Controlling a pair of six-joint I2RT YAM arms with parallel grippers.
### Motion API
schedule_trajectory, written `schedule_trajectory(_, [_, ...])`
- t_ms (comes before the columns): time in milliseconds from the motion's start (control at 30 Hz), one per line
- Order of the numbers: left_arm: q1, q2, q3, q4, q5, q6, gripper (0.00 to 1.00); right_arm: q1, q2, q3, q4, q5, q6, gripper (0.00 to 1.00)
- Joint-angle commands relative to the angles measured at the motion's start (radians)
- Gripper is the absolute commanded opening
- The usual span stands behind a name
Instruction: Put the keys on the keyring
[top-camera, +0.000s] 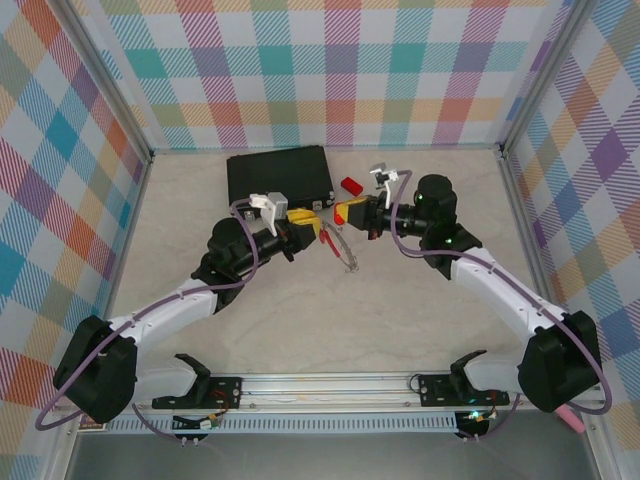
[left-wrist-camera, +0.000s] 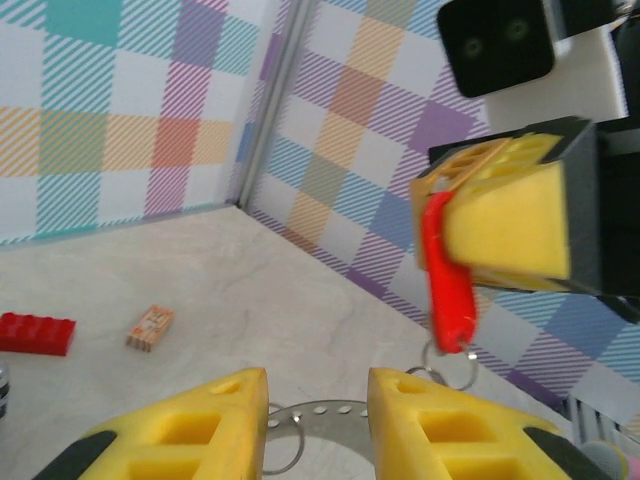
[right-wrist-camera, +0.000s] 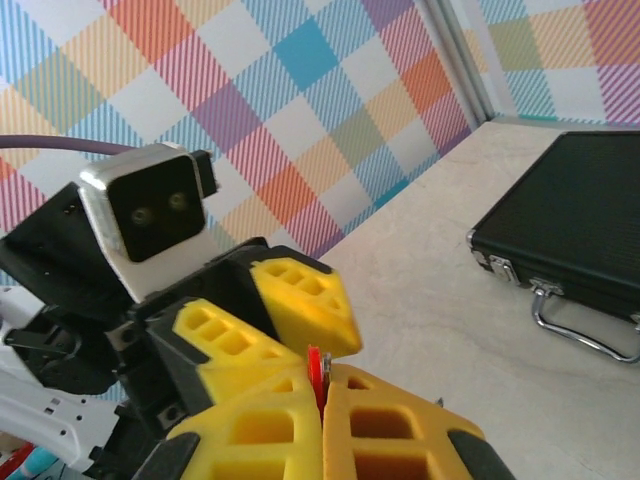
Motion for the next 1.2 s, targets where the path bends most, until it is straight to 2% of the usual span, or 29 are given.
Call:
schedule_trajectory(0, [0.009,-0.013,-0.015,-0.009,-0.057,0.024,0.31,-0.011,0.005,0.049,0.049,-0.081,0.014,0.00])
schedule_trajectory(100, [0.009,-0.024,-0.026,-0.003,-0.077,0.024,0.32,-0.015,0.011,0.063,0.040,-0.112,0.018,0.00])
schedule_trajectory(600, [0.009,-0.041,-0.049,0.038,-0.016,0.018,0.32,-0.034,0.051,0.077,0.081,-0.195,0.088,0.00])
schedule_trajectory(1167, [0.009,-0.022,-0.039,0.048,0.015,0.013,0.32,-0.036,0.054,0.070,0.074,-0.210,0.079,0.00])
